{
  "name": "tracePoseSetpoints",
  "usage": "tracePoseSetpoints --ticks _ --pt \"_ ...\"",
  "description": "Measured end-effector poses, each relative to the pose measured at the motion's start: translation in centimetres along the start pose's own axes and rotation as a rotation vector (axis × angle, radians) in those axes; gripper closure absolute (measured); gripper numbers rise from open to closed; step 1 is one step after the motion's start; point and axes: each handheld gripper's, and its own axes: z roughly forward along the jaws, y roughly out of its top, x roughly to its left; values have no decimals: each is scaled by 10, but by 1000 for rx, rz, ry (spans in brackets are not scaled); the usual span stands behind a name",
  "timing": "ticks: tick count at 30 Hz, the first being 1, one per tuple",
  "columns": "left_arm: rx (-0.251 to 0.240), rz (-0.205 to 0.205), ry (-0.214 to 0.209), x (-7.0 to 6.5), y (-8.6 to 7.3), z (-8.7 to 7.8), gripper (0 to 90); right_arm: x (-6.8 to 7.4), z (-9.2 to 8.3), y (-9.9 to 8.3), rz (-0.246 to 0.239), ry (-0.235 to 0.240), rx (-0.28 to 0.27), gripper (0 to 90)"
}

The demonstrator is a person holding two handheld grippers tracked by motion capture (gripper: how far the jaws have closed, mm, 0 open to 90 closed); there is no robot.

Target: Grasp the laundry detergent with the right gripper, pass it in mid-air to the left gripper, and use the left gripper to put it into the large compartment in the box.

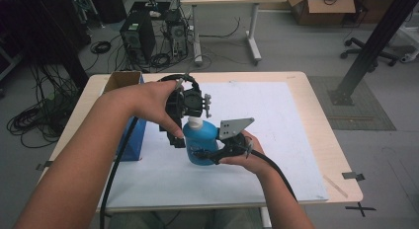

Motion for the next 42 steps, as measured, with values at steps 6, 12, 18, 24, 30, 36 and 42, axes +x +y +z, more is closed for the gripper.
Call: tracePoseSetpoints --ticks 6,12,18,24,30,36,42 --pt "6 1 -2 0 1 1 49 2 7 6 -12 16 -6 444" --pt "15 2 0 -1 3 2 50 3 15 8 -16 29 -14 445" --pt "18 1 7 -1 4 3 49 3 19 11 -18 35 -17 445" --pt "24 5 11 -2 5 4 49 4 19 12 -20 33 -14 445" --pt "27 6 16 -3 7 7 49 4 20 15 -24 31 -18 445" --pt "31 10 18 -3 8 8 50 4 22 16 -24 35 -25 445" --pt "30 -1 11 -4 7 14 51 4 23 17 -24 36 -31 445"
